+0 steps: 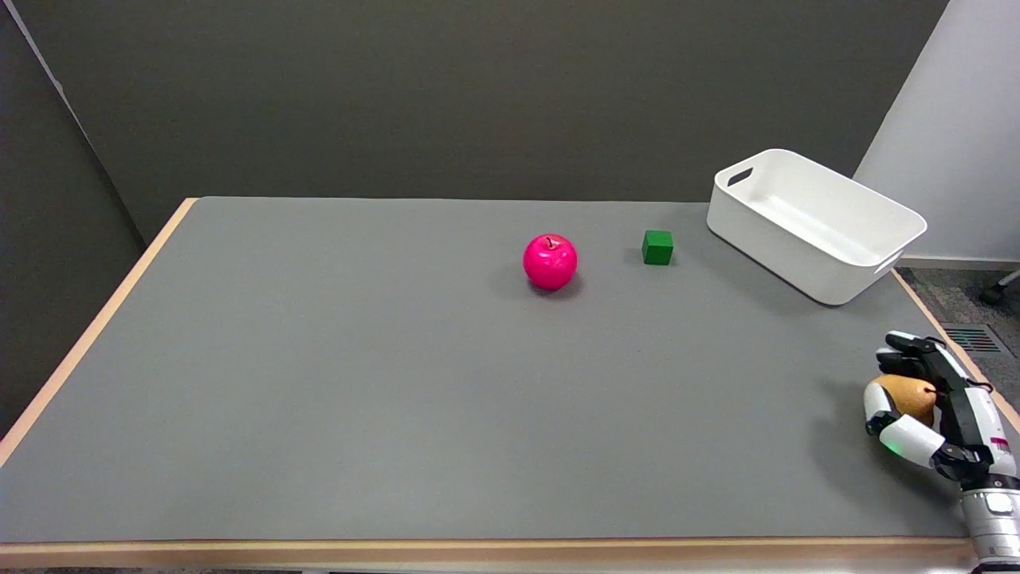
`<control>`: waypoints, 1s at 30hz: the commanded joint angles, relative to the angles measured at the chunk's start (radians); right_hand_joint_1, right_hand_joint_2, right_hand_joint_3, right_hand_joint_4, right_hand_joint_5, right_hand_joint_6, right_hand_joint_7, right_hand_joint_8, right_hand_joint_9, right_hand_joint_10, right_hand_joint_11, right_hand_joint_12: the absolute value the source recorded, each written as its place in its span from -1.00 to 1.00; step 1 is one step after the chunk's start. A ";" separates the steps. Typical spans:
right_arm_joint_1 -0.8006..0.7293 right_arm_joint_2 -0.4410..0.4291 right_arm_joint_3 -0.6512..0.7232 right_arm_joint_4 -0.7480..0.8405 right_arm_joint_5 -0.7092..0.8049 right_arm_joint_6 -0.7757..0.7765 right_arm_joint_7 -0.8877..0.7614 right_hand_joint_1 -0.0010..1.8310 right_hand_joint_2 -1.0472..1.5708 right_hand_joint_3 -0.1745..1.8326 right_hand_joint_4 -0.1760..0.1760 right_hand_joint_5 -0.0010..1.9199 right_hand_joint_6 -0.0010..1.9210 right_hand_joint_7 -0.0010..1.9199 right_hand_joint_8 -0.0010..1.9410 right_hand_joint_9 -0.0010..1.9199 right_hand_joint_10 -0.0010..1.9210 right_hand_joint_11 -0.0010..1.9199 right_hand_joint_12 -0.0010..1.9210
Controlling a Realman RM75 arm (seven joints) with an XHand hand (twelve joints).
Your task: Pick up the yellow pear.
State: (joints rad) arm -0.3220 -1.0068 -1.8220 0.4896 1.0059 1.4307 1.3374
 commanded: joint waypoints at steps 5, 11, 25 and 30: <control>0.023 -0.028 0.032 0.024 0.065 0.045 -0.049 0.31 0.88 -0.74 -0.43 -0.66 0.89 -0.60 0.99 -0.47 0.99 -1.00 1.00; 0.036 -0.028 0.031 0.019 0.065 0.039 -0.049 0.33 0.82 -0.63 -0.48 -0.64 0.86 -0.52 0.90 -0.47 1.00 -1.00 1.00; 0.095 -0.035 0.039 0.051 0.123 0.109 -0.111 0.69 0.27 0.42 -0.08 -0.40 0.71 -0.09 0.70 -0.11 1.00 -0.29 1.00; 0.117 -0.026 0.039 0.074 0.123 0.113 -0.111 0.72 0.18 0.62 -0.23 -0.32 0.69 0.01 0.75 0.01 1.00 -0.09 1.00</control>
State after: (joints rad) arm -0.2630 -1.0390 -1.7905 0.5189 1.0985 1.4998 1.2555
